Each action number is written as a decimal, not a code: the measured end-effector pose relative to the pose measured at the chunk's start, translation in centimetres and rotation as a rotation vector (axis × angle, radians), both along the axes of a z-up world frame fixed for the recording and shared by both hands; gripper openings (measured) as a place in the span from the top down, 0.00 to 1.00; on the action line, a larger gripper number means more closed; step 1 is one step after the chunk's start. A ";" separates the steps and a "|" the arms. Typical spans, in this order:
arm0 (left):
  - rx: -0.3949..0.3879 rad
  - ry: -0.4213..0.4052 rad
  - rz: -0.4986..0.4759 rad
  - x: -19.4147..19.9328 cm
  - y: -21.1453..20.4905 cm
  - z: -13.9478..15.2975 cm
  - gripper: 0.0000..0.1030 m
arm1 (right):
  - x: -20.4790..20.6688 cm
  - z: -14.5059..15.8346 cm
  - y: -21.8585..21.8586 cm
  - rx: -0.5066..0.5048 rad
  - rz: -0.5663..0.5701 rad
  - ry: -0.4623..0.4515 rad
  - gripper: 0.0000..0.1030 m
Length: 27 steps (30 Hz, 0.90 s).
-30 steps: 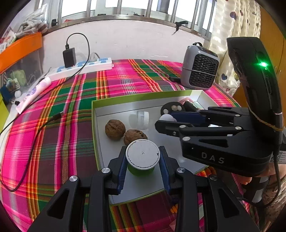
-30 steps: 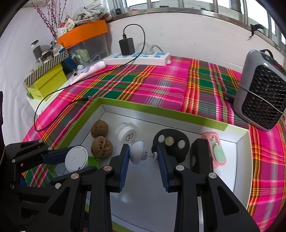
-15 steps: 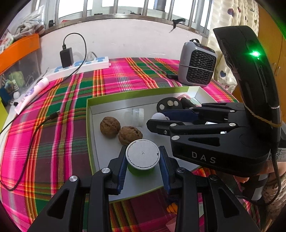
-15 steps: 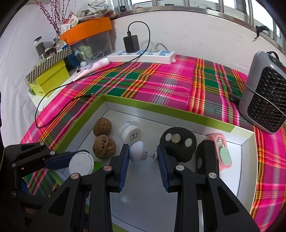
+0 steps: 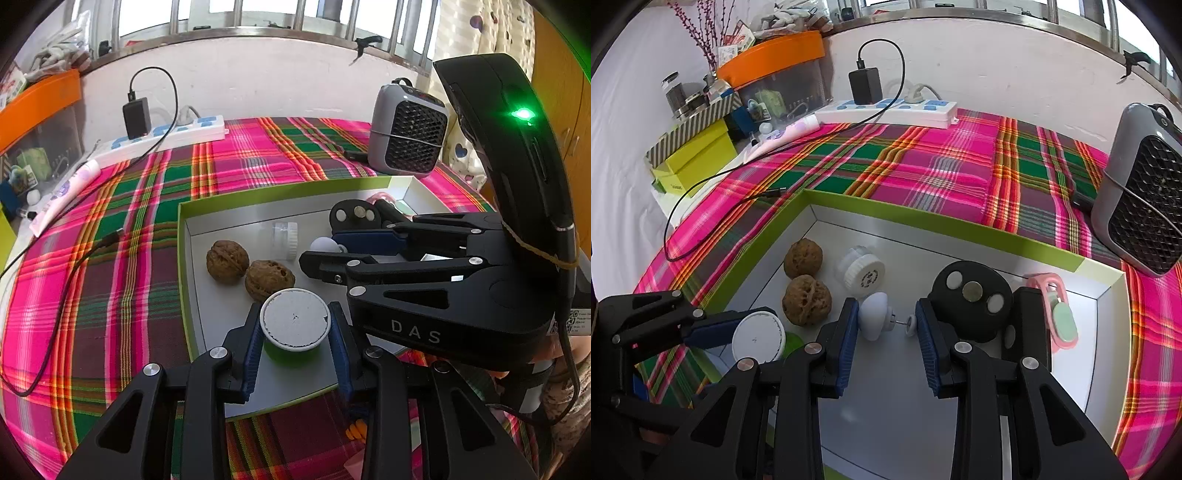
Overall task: Organize objects
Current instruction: 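Carry the white container and white knob over the tray with both tools, then open the left tool releasing the container while the right tool releases the knob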
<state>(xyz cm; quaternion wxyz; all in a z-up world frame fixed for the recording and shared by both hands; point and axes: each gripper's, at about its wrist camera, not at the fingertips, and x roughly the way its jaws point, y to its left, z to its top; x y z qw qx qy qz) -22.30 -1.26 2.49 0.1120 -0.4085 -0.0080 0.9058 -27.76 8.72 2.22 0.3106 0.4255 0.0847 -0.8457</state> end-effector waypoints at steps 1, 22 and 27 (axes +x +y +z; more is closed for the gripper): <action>0.000 0.000 0.000 0.0 0.0 0.0 0.69 | 0.0 0.0 -0.1 0.003 -0.001 0.002 0.68; 0.007 0.003 -0.006 0.4 0.2 0.1 0.59 | 0.1 0.4 0.1 -0.009 -0.017 0.007 0.68; 0.007 0.003 -0.004 0.5 0.2 0.1 0.58 | 0.4 0.7 0.3 -0.011 -0.022 0.015 0.68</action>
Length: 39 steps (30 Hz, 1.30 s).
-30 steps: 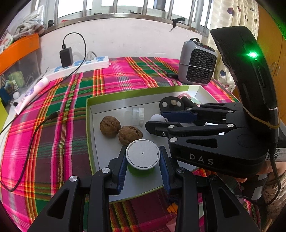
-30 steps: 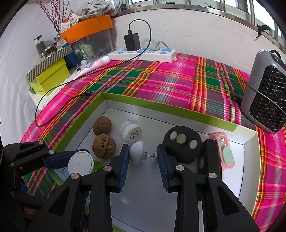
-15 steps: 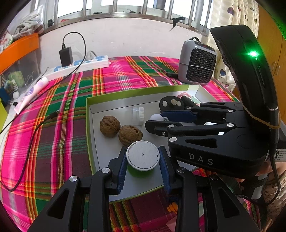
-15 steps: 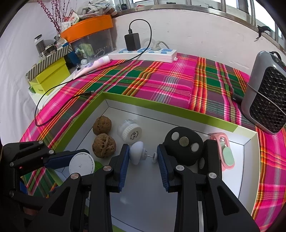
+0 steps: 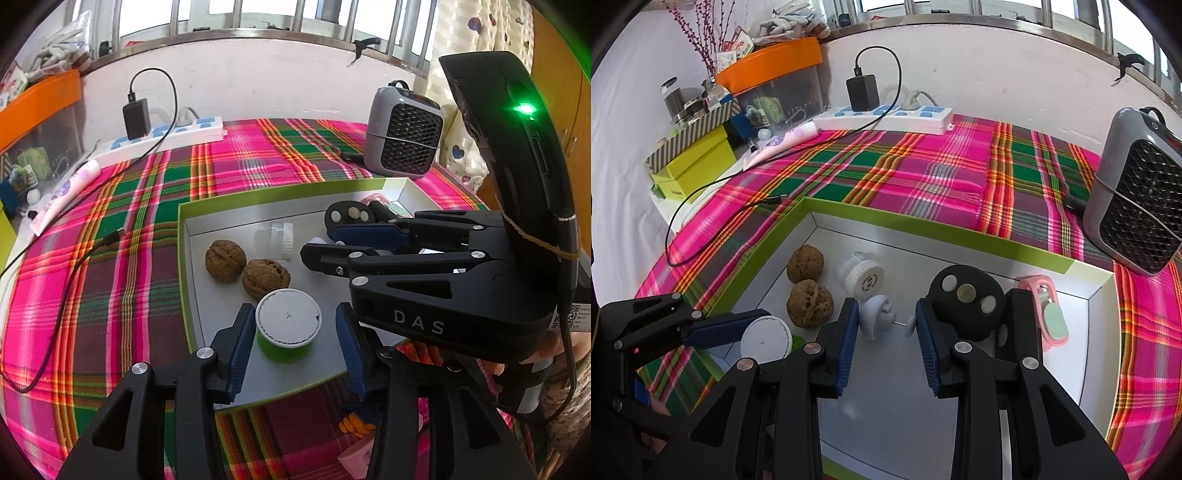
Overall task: Organize objects
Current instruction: 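Open the left tool releasing the container while the right tool releases the knob, then withdraw both open tools from the tray toward the remaining items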
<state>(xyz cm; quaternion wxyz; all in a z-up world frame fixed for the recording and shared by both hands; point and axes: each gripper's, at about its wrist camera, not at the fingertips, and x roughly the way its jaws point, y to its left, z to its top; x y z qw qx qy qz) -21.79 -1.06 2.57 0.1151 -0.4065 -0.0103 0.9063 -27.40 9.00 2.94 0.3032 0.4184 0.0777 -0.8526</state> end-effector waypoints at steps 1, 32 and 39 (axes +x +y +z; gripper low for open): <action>0.000 0.000 0.002 0.1 0.0 0.0 0.57 | 0.1 0.1 0.0 -0.003 -0.001 0.002 0.67; 0.026 0.058 0.000 5.0 -0.9 2.7 0.57 | 5.1 3.1 2.8 -0.056 -0.078 0.068 0.57; 0.045 0.045 -0.020 6.5 -0.8 2.5 0.57 | 7.1 3.8 3.9 -0.074 -0.091 0.085 0.57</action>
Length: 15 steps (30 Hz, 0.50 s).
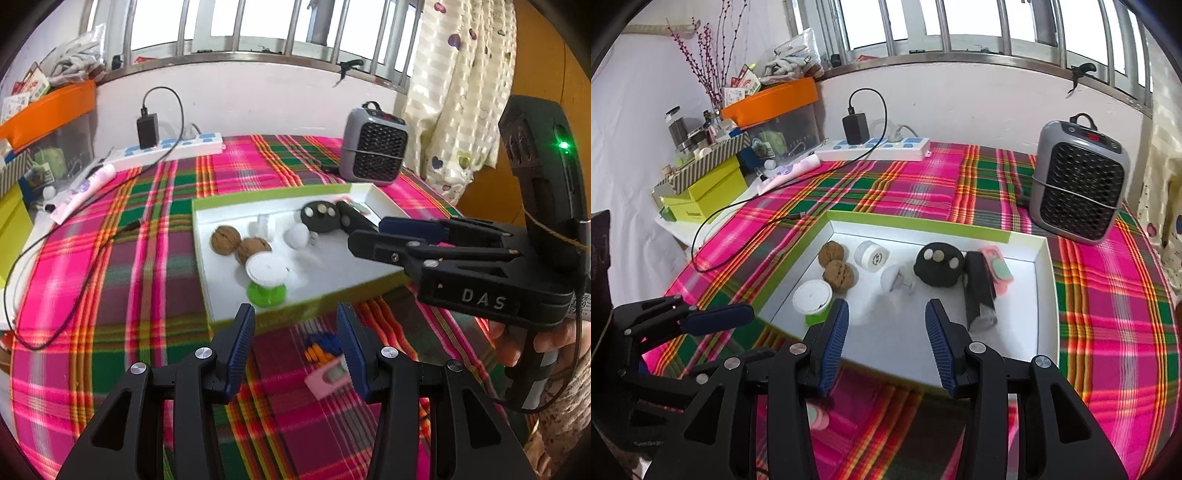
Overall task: Organize objects
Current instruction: 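Withdraw both open tools from the tray toward the remaining items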
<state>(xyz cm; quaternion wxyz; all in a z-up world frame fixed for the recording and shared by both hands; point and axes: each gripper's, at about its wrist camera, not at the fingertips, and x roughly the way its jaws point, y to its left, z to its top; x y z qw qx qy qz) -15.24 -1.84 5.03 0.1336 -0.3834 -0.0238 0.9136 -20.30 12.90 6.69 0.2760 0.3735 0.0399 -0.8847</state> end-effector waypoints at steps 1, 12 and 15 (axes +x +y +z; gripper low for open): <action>0.003 -0.006 -0.008 0.3 0.1 -0.1 0.57 | 0.4 0.1 0.1 0.000 0.002 0.005 0.57; 0.026 -0.067 -0.066 1.2 1.2 -2.5 0.57 | 3.5 -0.4 1.2 0.005 -0.013 0.017 0.57; 0.028 -0.078 -0.069 1.5 1.5 -3.1 0.57 | 4.1 -0.4 1.7 -0.004 -0.021 0.015 0.57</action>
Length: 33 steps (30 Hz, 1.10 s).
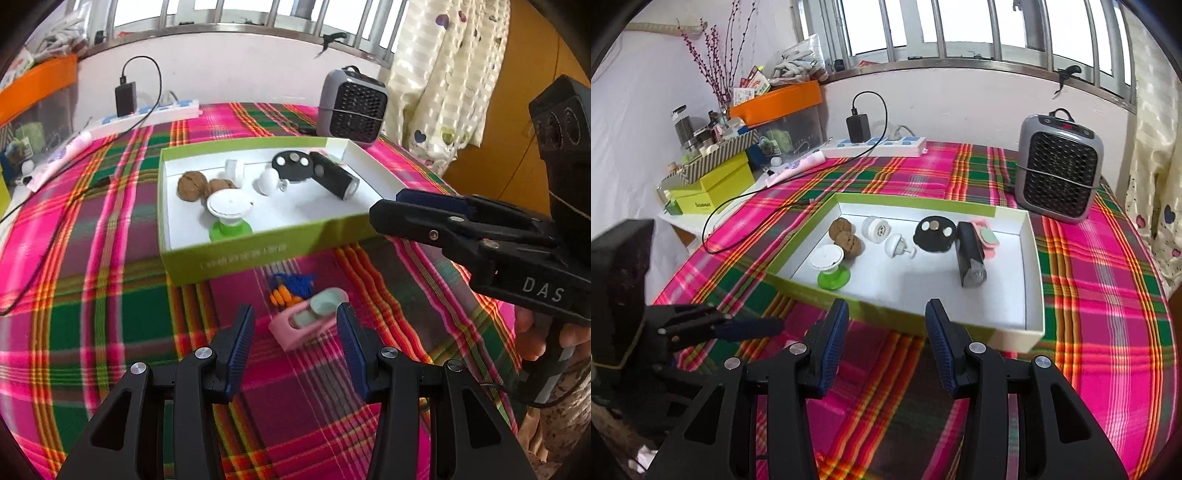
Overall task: Organize objects
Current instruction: 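Withdraw both open tools from the tray toward the remaining items, then close the left tool on the pink clip while the right tool approaches the blue-orange toy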
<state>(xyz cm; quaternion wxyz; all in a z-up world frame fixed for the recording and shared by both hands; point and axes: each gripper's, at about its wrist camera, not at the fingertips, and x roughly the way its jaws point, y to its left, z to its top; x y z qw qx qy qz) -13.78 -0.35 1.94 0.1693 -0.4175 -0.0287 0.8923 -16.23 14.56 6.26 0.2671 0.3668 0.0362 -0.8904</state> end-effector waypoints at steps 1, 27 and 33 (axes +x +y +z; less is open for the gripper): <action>0.004 0.002 -0.006 0.1 0.1 -0.1 0.57 | 0.1 -0.1 0.1 0.002 -0.004 -0.002 0.57; -0.022 0.001 -0.049 0.2 2.4 -0.6 0.58 | 2.1 -1.0 1.6 0.004 -0.043 -0.025 0.57; -0.037 -0.003 -0.015 0.2 2.1 -0.7 0.76 | 2.2 -1.2 1.4 0.006 -0.037 -0.029 0.57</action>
